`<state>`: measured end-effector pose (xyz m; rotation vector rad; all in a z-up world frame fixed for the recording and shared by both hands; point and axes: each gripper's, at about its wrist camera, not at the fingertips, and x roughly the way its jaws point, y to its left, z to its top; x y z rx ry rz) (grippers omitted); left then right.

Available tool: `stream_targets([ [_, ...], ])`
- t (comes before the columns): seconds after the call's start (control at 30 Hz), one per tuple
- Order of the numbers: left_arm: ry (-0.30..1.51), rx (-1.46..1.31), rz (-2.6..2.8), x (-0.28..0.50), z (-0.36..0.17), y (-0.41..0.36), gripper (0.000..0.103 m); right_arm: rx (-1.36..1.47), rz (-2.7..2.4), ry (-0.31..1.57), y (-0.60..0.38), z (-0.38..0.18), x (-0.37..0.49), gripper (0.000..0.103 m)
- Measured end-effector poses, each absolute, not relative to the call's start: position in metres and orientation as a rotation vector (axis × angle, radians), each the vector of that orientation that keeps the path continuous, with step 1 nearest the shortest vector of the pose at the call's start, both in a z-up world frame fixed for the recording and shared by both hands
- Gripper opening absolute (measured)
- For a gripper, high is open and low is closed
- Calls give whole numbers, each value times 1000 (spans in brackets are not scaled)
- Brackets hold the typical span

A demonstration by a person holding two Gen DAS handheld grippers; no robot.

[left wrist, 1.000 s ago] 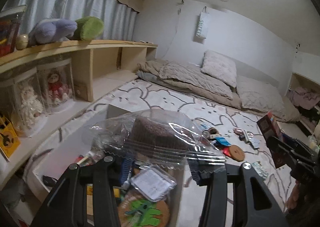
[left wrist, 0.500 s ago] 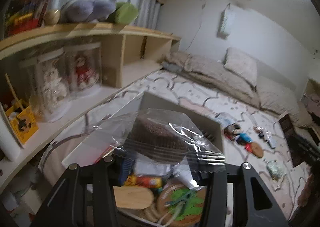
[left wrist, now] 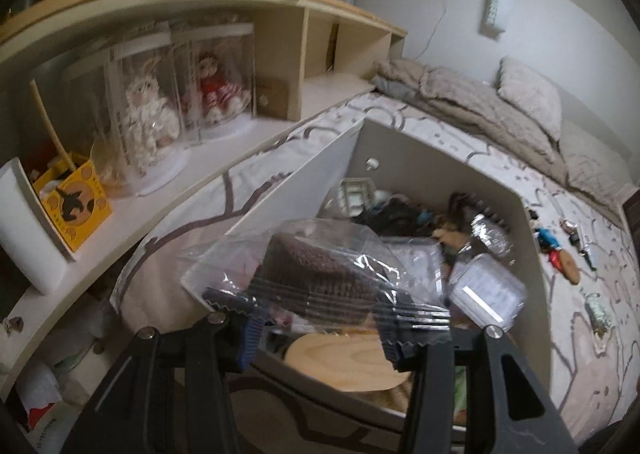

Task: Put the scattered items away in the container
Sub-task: 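Lower the clear bag with the left tool while the right lowers the red box into the box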

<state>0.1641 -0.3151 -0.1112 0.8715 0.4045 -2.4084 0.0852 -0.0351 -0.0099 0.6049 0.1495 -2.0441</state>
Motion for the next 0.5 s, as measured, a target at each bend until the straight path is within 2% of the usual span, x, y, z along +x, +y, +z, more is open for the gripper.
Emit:
stream_targets([
  [0.37,352,866,-2412,150,-113,-323,48,641,-1986,191,-62,-21,93,60],
  [0.4,346,868,-2409,149,-112,-323,52,643,-1984,192,-64,-21,93,60],
  [0.43,346,865,-2404,149,-112,-324,64,648,-1980,194,-67,-22,94,60],
  [0.5,352,844,-2397,151,-109,-322,79,656,-1971,197,-71,-24,94,60],
])
